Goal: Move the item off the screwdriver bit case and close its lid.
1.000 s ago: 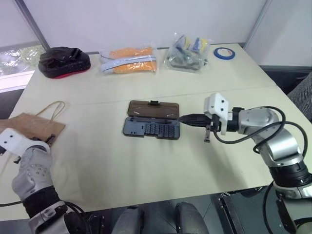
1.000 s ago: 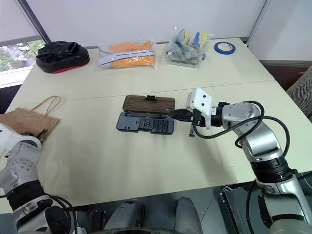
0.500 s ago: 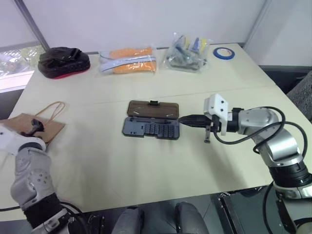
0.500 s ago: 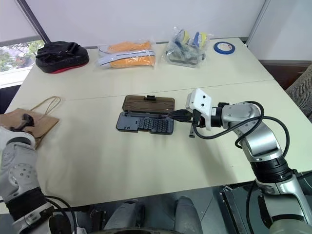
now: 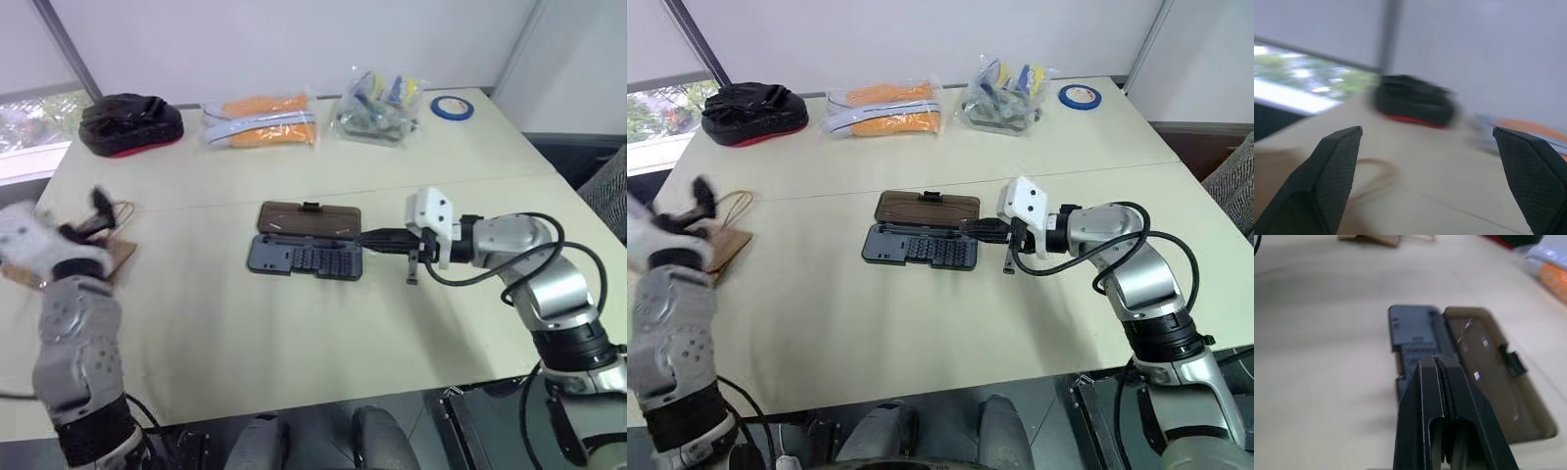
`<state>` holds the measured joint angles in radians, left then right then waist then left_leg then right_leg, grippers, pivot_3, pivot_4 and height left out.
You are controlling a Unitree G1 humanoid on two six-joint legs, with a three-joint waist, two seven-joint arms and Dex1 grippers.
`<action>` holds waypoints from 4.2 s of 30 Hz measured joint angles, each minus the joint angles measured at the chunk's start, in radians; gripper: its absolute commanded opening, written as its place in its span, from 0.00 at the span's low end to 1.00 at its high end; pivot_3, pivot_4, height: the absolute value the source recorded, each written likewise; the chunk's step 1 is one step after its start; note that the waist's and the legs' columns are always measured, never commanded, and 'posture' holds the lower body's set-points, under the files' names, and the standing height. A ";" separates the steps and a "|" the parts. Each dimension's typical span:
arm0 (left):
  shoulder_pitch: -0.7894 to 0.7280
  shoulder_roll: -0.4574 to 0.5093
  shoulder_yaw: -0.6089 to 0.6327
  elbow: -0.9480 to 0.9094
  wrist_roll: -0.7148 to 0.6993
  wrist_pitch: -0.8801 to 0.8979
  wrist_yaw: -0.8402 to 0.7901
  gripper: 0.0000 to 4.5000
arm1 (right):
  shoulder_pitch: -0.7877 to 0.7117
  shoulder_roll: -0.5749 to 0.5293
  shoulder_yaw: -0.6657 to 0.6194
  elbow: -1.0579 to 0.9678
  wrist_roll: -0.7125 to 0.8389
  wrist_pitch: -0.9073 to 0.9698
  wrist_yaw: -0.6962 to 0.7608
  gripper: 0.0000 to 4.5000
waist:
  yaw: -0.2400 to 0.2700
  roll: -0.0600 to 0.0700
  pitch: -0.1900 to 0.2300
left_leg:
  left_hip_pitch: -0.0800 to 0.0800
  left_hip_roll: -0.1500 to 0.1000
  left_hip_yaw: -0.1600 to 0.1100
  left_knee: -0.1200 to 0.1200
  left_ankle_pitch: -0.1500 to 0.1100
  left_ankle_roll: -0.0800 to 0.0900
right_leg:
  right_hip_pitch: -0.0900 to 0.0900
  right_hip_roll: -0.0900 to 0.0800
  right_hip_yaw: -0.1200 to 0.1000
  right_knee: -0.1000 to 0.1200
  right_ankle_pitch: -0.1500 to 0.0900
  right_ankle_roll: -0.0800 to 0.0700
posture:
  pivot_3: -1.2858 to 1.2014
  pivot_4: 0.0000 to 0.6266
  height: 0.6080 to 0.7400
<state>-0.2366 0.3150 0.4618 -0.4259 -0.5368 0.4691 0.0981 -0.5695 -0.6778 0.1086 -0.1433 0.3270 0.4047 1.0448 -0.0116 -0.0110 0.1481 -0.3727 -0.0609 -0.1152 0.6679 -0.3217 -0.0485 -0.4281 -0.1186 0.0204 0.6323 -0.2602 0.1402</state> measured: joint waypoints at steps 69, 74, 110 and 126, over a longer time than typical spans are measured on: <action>0.038 0.265 -0.161 0.109 -0.035 0.172 -0.499 1.00 | -0.501 0.478 0.006 0.856 -0.295 0.431 -0.686 0.01 | -0.031 0.003 0.001 | 0.000 0.000 -0.002 -0.002 0.000 -0.001 | -0.002 0.000 0.000 0.002 0.000 0.000 | 0.52 0.24 1.00; 0.035 0.268 -0.136 0.114 -0.019 0.170 -0.489 1.00 | -0.501 0.478 0.013 0.849 -0.306 0.443 -0.682 0.01 | -0.031 0.003 0.001 | -0.001 0.000 -0.002 -0.002 0.000 -0.001 | -0.002 0.000 0.000 0.002 0.000 0.000 | 0.52 0.24 1.00; 0.002 0.230 -0.167 0.130 0.003 0.171 -0.501 1.00 | -0.250 0.406 0.005 0.218 -0.242 0.919 -0.734 0.33 | -0.033 0.003 0.001 | -0.001 0.000 -0.001 -0.003 0.000 -0.001 | -0.004 0.000 0.000 0.002 0.000 0.000 | 0.52 0.24 1.00; 0.005 0.246 -0.180 0.074 -0.100 0.204 -0.618 1.00 | -0.274 0.315 -0.009 0.124 -0.172 0.866 -0.638 0.99 | -0.032 0.003 0.001 | -0.001 0.000 -0.001 -0.003 0.000 -0.001 | -0.004 0.000 0.000 0.002 0.000 0.000 | 0.52 0.24 1.00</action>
<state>-0.2311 0.5610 0.2814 -0.3516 -0.6364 0.6734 -0.5204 -0.8434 -0.3627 0.0998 -0.0197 0.1552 1.2707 0.4064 -0.0436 -0.0084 0.1492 -0.3739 -0.0607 -0.1161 0.6648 -0.3213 -0.0492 -0.4322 -0.1188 0.0206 0.6339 -0.2602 0.1401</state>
